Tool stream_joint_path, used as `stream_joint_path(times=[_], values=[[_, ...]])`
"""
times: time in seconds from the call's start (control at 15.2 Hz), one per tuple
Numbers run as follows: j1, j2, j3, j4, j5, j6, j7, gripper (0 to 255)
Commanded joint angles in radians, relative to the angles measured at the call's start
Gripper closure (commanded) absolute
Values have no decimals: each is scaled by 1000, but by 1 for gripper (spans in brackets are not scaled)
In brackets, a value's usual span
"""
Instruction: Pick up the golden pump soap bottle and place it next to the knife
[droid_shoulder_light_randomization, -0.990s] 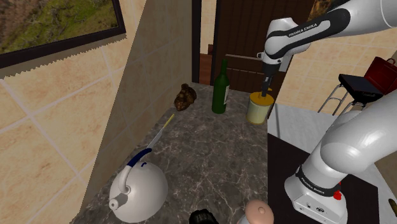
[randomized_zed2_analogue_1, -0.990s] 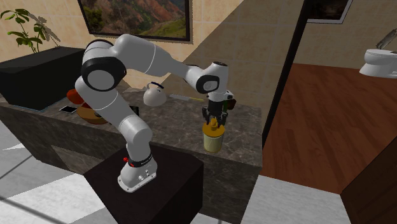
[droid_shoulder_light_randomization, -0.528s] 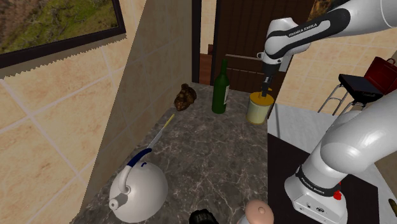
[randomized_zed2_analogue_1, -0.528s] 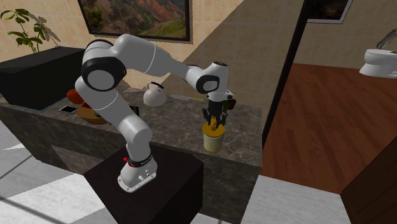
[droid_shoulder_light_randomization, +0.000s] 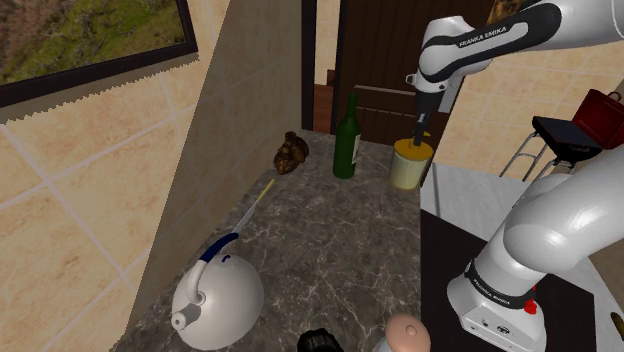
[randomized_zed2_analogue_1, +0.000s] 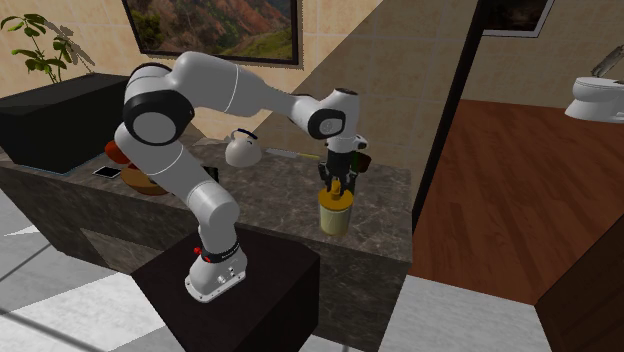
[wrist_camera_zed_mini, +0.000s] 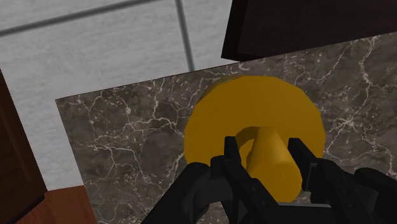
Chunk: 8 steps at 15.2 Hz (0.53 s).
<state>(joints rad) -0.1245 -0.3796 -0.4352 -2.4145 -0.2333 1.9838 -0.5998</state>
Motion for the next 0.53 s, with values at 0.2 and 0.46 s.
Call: stream_joint_path(times=[0.2, 0.46], values=[[1, -22, 11, 53, 3, -74, -2, 255], [2, -36, 20, 96, 6, -131, -4, 255]])
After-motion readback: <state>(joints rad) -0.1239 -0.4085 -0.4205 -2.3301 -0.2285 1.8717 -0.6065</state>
